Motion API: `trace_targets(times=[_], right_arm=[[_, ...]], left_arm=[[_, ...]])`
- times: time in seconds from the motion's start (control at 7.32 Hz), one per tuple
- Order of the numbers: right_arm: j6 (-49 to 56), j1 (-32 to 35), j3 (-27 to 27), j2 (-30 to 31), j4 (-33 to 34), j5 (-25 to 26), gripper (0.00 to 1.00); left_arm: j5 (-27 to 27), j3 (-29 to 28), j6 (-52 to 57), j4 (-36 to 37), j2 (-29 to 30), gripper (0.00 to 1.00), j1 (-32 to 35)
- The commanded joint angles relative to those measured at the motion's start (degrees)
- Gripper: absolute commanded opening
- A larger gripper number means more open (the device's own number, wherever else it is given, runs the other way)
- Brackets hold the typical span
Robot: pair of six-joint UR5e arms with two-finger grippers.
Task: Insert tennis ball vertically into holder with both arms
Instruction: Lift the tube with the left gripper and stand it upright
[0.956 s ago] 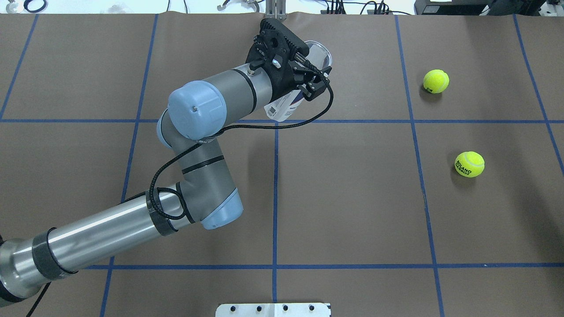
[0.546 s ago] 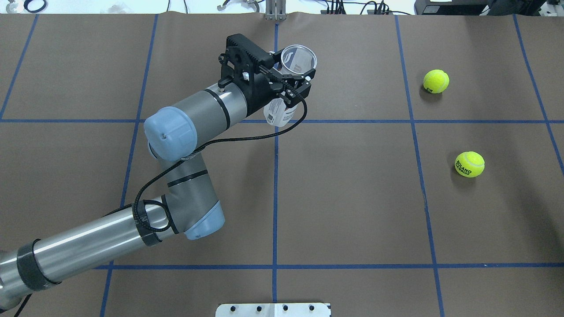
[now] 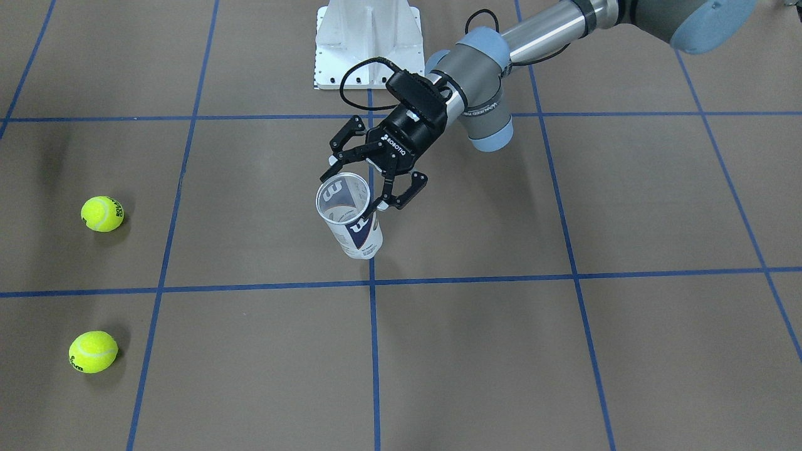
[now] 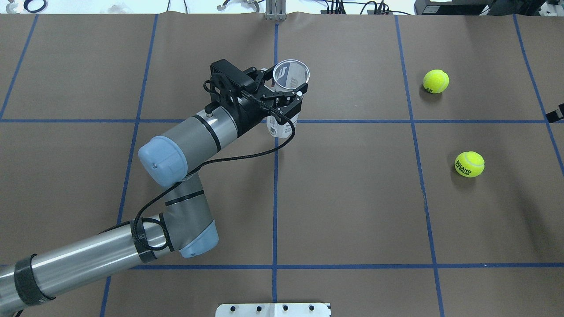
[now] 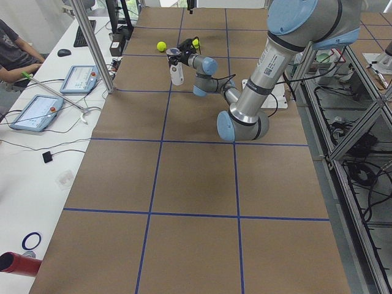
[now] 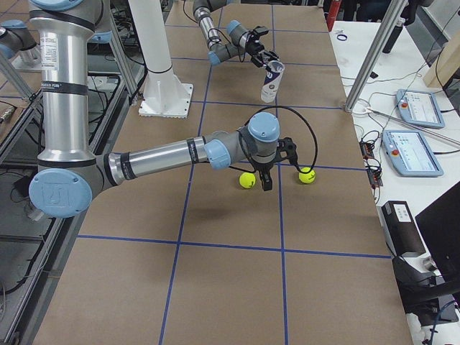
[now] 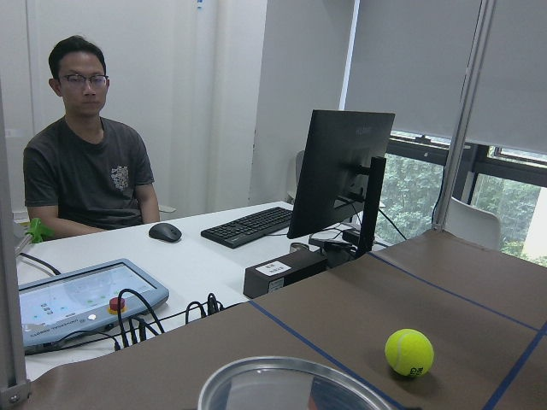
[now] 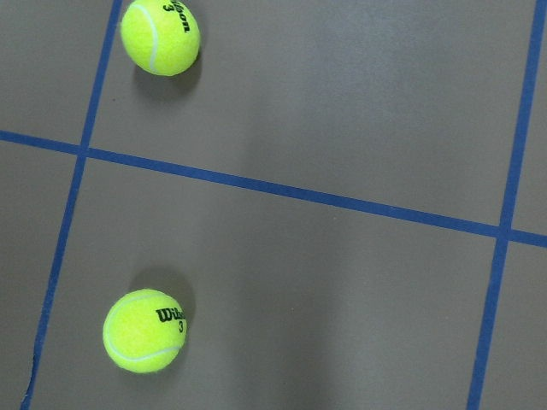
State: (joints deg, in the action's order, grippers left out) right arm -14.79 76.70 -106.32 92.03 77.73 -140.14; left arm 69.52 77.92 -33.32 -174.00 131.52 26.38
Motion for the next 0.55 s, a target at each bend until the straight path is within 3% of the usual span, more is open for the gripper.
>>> trace_targets(times=[0.0,0.41], right_arm=[[-6.0,-3.1,-0.1,0.1,-4.1,0.5,0.99],[-12.9,-11.8,-0.3,-0.4,-4.5,7.1,0.99]], left_arm=[[-1.2,-0.2,-1.4,-1.4,-0.2,0.81,-1.4],[-1.2,-0.1,-4.8,-2.0,-0.9,0.81,-1.9]])
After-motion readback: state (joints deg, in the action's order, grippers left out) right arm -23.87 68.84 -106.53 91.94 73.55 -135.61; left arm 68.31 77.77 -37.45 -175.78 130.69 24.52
